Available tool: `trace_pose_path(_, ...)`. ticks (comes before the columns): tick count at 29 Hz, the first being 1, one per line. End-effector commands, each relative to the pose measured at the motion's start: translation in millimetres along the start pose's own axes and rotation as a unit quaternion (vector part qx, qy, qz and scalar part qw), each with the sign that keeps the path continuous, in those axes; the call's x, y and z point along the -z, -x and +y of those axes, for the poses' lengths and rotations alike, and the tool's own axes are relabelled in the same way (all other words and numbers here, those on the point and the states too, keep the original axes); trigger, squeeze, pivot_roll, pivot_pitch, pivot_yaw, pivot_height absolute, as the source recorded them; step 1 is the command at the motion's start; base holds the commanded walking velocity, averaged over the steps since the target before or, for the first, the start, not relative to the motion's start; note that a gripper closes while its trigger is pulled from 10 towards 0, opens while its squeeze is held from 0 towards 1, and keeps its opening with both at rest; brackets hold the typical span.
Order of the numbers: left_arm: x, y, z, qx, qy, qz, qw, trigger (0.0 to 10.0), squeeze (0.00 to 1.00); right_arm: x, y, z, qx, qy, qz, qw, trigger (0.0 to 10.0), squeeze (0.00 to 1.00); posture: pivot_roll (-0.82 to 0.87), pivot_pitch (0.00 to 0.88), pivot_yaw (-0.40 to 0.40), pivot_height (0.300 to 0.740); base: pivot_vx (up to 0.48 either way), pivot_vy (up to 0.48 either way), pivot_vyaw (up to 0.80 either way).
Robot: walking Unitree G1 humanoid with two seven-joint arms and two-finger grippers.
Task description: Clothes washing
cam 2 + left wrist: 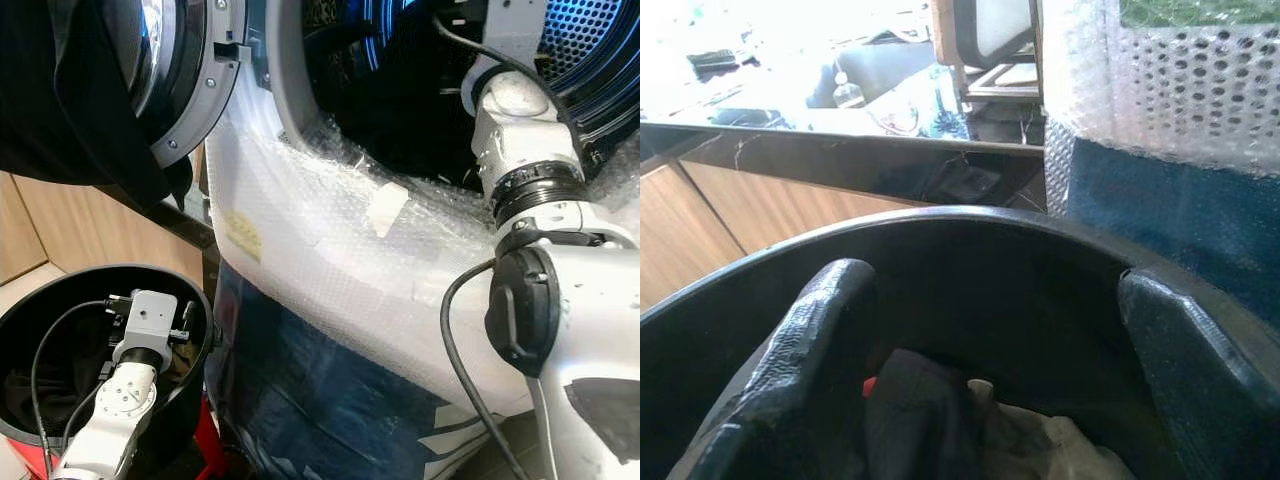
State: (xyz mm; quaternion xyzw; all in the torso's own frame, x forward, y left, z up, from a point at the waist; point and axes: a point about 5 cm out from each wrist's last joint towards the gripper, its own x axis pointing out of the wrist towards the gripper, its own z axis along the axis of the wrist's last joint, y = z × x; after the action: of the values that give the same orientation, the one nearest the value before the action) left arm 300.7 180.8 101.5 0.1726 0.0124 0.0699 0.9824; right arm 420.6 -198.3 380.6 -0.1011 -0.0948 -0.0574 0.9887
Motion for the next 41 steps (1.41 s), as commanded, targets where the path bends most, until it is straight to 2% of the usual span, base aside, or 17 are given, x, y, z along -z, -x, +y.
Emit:
trace_pose_path(1, -2, 1.1, -2.5, 0.007, 0.006, -0.003, 1.0, 10.0, 0.0, -2, 1.1, -15.7, 0.035, 0.049, -0.001, 0.998, 10.0, 1.0, 0.14, 0.0, -0.153, 0.74, 0.0, 0.0, 0.0)
trace_pose_path(5, -3, -0.8, -4.0, 0.012, 0.005, -0.004, 1.0, 10.0, 0.0, -1, 1.1, -16.9, 0.04, -0.022, 0.0, 0.999, 10.0, 1.0, 0.14, 0.0, -0.15, 0.74, 0.0, 0.0, 0.0)
trace_pose_path(9, -8, -3.4, -4.1, 0.011, 0.006, -0.013, 1.0, 10.0, 0.0, -24, 0.9, -13.6, 0.05, -0.063, -0.034, 0.996, 10.0, 1.0, 0.16, 0.0, -0.15, 0.74, 0.0, 0.0, 0.0)
trace_pose_path(13, -7, -2.2, -3.6, 0.009, 0.005, -0.013, 1.0, 10.0, 0.0, -41, 2.5, -18.9, 0.091, -0.078, -0.058, 0.991, 10.0, 1.0, 0.17, 0.0, -0.146, 0.74, 0.0, 0.0, 0.0)
trace_pose_path(16, -8, -0.9, -3.8, 0.01, 0.005, -0.015, 1.0, 10.0, 0.0, -47, 3.8, -23.2, 0.117, -0.05, -0.073, 0.989, 10.0, 1.0, 0.17, 0.0, -0.15, 0.74, 0.0, 0.0, 0.0)
trace_pose_path(18, -7, -0.1, -2.4, 0.006, 0.004, -0.015, 1.0, 10.0, 0.0, -49, 3.4, -18.3, 0.108, -0.043, -0.076, 0.99, 10.0, 1.0, 0.18, 0.0, -0.151, 0.74, 0.0, 0.0, 0.0)
trace_pose_path(21, -7, 0.1, -2.0, 0.007, 0.005, -0.014, 1.0, 10.0, 0.0, -27, -0.3, 13.1, 0.02, 0.007, -0.038, 0.999, 10.0, 1.0, 0.18, 0.0, -0.149, 0.74, 0.0, 0.0, 0.0)
trace_pose_path(23, -7, 0.2, -2.5, 0.008, 0.004, -0.013, 1.0, 10.0, 0.0, -23, -0.5, 14.4, 0.022, 0.006, -0.031, 0.999, 10.0, 1.0, 0.18, 0.0, -0.149, 0.74, 0.0, 0.0, 0.0)
trace_pose_path(24, -7, 0.5, -3.4, 0.009, 0.006, -0.014, 1.0, 10.0, 0.0, -11, -0.7, 17.4, 0.02, 0.014, -0.014, 1.0, 10.0, 1.0, 0.18, 0.0, -0.145, 0.74, 0.0, 0.0, 0.0)
trace_pose_path(26, -8, 1.2, -5.1, 0.012, 0.006, -0.016, 1.0, 10.0, 0.0, 4, -0.4, 19.7, 0.017, -0.016, 0.0, 1.0, 10.0, 1.0, 0.18, 0.0, -0.144, 0.74, 0.0, 0.0, 0.0)
trace_pose_path(28, -8, 1.4, -5.3, 0.013, 0.006, -0.017, 1.0, 10.0, 0.0, 2, -0.3, 21.7, 0.004, -0.048, -0.015, 0.999, 10.0, 1.0, 0.18, 0.0, -0.142, 0.74, 0.0, 0.0, 0.0)
trace_pose_path(29, -8, 1.5, -5.3, 0.013, 0.006, -0.018, 1.0, 10.0, 0.0, -2, -0.1, 22.4, -0.011, -0.081, -0.035, 0.996, 10.0, 1.0, 0.17, 0.0, -0.143, 0.74, 0.0, 0.0, 0.0)
trace_pose_path(32, -8, 2.1, -5.8, 0.015, 0.007, -0.018, 1.0, 10.0, 0.0, -6, 0.5, 22.6, -0.038, -0.114, -0.057, 0.991, 10.0, 1.0, 0.16, 0.0, -0.138, 0.74, 0.0, 0.0, 0.0)
trace_pose_path(33, -8, 2.0, -6.1, 0.016, 0.007, -0.017, 1.0, 10.0, 0.0, -3, 0.6, 22.8, -0.046, -0.12, -0.053, 0.99, 10.0, 0.97, 0.15, 0.0, -0.134, 0.74, 0.0, 0.0, 0.0)
trace_pose_path(34, -8, 1.8, -7.6, 0.02, 0.007, -0.017, 1.0, 10.0, 0.0, 0, 0.6, 18.7, -0.034, -0.129, -0.048, 0.99, 10.0, 0.0, 0.15, 0.0, -0.13, 0.74, 0.0, 0.0, 0.0)
trace_pose_path(37, -9, 1.8, -9.5, 0.023, 0.008, -0.019, 1.0, 10.0, 0.0, 1, 0.9, 13.4, -0.028, -0.144, -0.052, 0.988, 10.0, 0.0, 0.14, 0.0, -0.127, 0.74, 0.0, 0.0, 0.0)
trace_pose_path(41, -11, 1.2, -8.9, 0.022, 0.011, -0.024, 0.999, 10.0, 0.0, -16, 3.0, 19.6, -0.09, -0.2, -0.107, 0.97, 10.0, 0.0, 0.13, 0.0, -0.12, 0.74, 0.0, 0.0, 0.0)
